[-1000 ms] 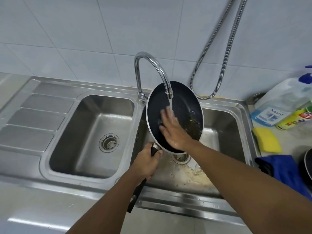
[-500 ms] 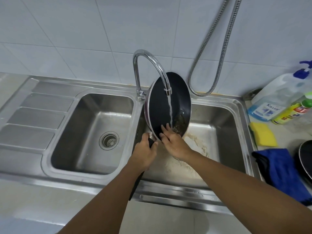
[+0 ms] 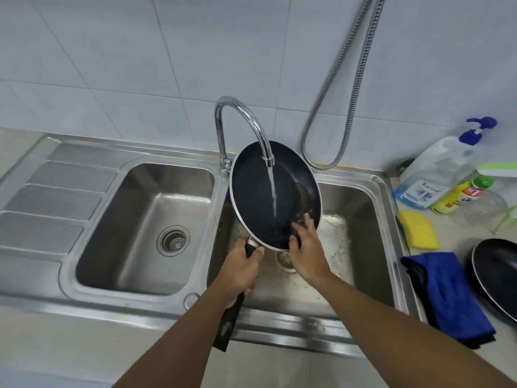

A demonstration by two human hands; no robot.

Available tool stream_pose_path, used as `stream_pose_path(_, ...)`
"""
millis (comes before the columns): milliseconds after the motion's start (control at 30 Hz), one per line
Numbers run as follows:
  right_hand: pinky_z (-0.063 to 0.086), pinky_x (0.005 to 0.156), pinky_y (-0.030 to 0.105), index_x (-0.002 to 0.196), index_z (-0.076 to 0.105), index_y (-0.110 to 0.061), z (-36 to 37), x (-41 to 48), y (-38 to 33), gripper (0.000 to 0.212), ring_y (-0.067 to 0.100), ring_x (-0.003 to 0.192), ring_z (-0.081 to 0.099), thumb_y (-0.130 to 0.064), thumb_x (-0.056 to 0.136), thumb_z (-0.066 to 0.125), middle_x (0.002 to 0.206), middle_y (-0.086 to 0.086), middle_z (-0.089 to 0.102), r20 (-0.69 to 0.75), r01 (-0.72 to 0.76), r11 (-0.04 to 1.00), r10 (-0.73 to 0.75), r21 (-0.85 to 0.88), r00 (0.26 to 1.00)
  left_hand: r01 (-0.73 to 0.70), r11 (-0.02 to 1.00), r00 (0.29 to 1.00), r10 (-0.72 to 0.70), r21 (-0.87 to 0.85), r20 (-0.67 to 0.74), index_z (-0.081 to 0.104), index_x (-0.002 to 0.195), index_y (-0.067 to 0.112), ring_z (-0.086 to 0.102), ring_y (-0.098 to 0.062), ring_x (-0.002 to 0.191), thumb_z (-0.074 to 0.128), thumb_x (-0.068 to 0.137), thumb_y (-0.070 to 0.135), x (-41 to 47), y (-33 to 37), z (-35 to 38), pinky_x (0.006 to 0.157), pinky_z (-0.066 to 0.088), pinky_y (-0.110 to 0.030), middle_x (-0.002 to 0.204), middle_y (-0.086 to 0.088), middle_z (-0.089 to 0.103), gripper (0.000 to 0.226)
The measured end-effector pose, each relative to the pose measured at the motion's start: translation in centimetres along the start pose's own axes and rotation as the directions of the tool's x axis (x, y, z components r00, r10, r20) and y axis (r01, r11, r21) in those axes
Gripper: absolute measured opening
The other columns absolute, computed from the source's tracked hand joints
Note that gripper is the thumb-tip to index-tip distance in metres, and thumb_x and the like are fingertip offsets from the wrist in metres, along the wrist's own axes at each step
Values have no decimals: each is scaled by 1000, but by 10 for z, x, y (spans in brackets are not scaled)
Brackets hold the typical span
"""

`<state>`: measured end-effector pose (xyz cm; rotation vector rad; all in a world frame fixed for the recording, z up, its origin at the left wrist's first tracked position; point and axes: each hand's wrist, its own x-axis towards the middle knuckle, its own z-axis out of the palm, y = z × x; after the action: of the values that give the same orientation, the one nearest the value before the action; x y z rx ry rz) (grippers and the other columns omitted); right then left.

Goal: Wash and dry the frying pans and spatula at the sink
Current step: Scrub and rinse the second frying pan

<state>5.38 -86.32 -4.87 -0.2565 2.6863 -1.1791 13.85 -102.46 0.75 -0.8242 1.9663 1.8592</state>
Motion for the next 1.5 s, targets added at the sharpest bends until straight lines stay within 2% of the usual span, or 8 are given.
stream_pose_path(200,33,121,44,161,10,-15,-1,-10,-13,106,30,145,39,-39,83,77,161,9,33,59,-576,603,661,551,748,69,989,998,-68,-130,13,45,119,24,36,-9,39,43,108,38,-1,2,30,36,34,-23,65,-4,45,18)
stream_pose_path(333,56,100,48,127,62,-5,-8,-5,-16,42,31,99,68,-30,94,66,108,16,74,422,-645,285,561,709,712,102,971,995,-99,-216,25,45,116,9,39,-11,37,36,110,37,-4,4,47,35,34,-22,62,-8,51,30)
stream_pose_path(600,58,61,36,116,59,0,-24,1,-17,27,29,76,66,-9,102,38,93,19,70,272,-589,366,632,721,726,84,991,996,-88,-106,-29,58,116,12,72,-33,76,41,102,57,2,11,33,66,62,-47,91,-19,72,50)
stream_pose_path(800,63,76,43,117,61,-8,-47,-8,7,28,32,90,74,-8,101,39,107,15,75,181,-535,512,587,672,789,155,942,979,-188,-297,-83,48,139,1,75,-44,87,52,107,22,31,33,2,66,64,-52,127,-25,65,39)
stream_pose_path(1000,61,73,52,125,60,-19,-72,-34,-11,25,29,88,73,-31,105,53,101,5,77,338,-557,398,499,729,798,79,972,980,-117,-221,-161,47,138,4,76,-42,72,42,101,-1,35,25,14,64,65,-48,126,-23,62,38)
stream_pose_path(1100,50,43,30,125,55,-17,-79,-44,-31,36,33,66,71,-47,106,46,80,7,76,534,-682,358,434,637,726,61,961,982,-106,-268,-156,47,138,2,77,-40,74,40,103,-1,35,26,16,62,64,-43,125,-25,64,36)
stream_pose_path(1367,30,40,23,111,44,-13,-67,-45,-21,19,20,43,37,-27,101,38,76,16,62,385,-644,476,535,599,752,124,969,957,-60,212,-282,61,125,1,68,-39,106,42,96,32,65,53,-23,91,56,-44,116,-18,70,46)
stream_pose_path(1500,33,41,24,118,45,-10,-69,-50,-9,28,21,43,38,-32,101,40,79,15,64,377,-635,529,519,563,767,26,987,959,21,161,-284,55,114,5,60,-26,90,43,89,2,101,88,-44,79,46,-33,100,-11,60,28)
